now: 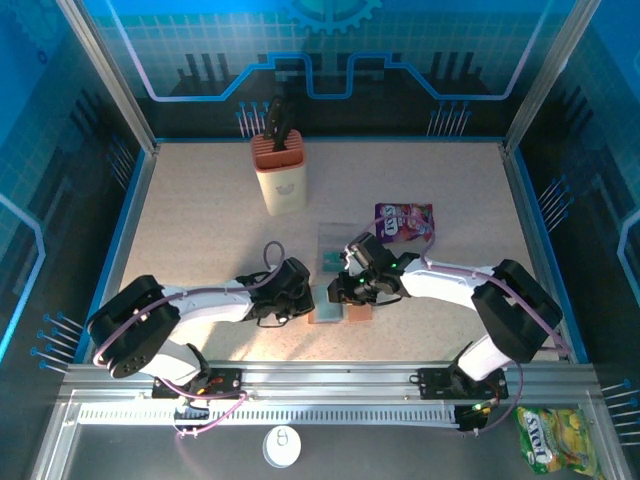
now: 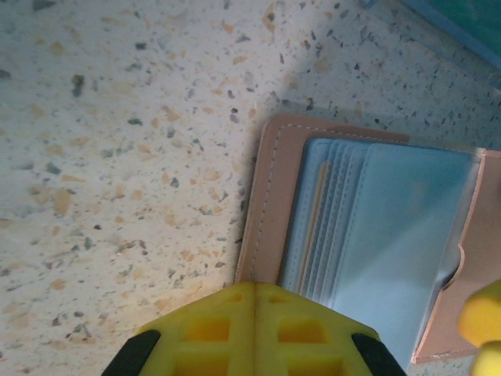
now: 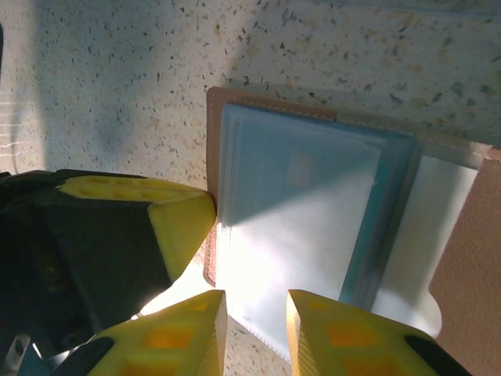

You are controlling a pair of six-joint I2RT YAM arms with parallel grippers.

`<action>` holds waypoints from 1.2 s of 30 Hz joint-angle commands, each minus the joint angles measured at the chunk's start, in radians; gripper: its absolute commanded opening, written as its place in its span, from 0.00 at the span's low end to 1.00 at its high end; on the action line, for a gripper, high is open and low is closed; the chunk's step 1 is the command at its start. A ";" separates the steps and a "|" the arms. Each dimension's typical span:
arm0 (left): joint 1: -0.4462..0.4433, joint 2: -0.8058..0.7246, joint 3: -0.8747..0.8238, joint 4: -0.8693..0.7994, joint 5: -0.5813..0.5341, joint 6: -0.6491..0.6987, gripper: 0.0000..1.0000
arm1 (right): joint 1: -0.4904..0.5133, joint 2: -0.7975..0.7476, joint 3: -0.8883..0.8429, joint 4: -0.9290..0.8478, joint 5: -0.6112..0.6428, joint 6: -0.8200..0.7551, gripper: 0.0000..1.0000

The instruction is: Take the credit cards out of the card holder

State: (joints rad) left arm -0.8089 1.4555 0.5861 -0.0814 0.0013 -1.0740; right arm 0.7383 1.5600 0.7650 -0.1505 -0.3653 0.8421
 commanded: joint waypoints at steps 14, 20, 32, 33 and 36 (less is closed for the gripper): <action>-0.006 -0.006 -0.014 -0.090 -0.038 0.022 0.00 | -0.020 -0.006 -0.018 -0.105 0.078 -0.041 0.27; -0.007 -0.032 -0.003 -0.107 -0.042 0.025 0.00 | -0.031 0.008 -0.022 -0.092 0.057 -0.046 0.27; -0.006 -0.038 0.022 -0.102 -0.026 0.038 0.00 | -0.026 0.002 -0.021 -0.060 0.029 -0.025 0.28; -0.006 -0.029 0.016 -0.090 -0.022 0.034 0.00 | -0.023 -0.003 -0.020 -0.059 0.029 -0.021 0.28; -0.006 -0.013 0.000 -0.059 -0.013 0.025 0.00 | -0.012 -0.018 -0.009 -0.052 0.030 -0.010 0.28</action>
State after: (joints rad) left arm -0.8089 1.4227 0.5934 -0.1627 -0.0288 -1.0554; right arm 0.7189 1.5730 0.7517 -0.2153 -0.3222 0.8154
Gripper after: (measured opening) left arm 0.041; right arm 0.280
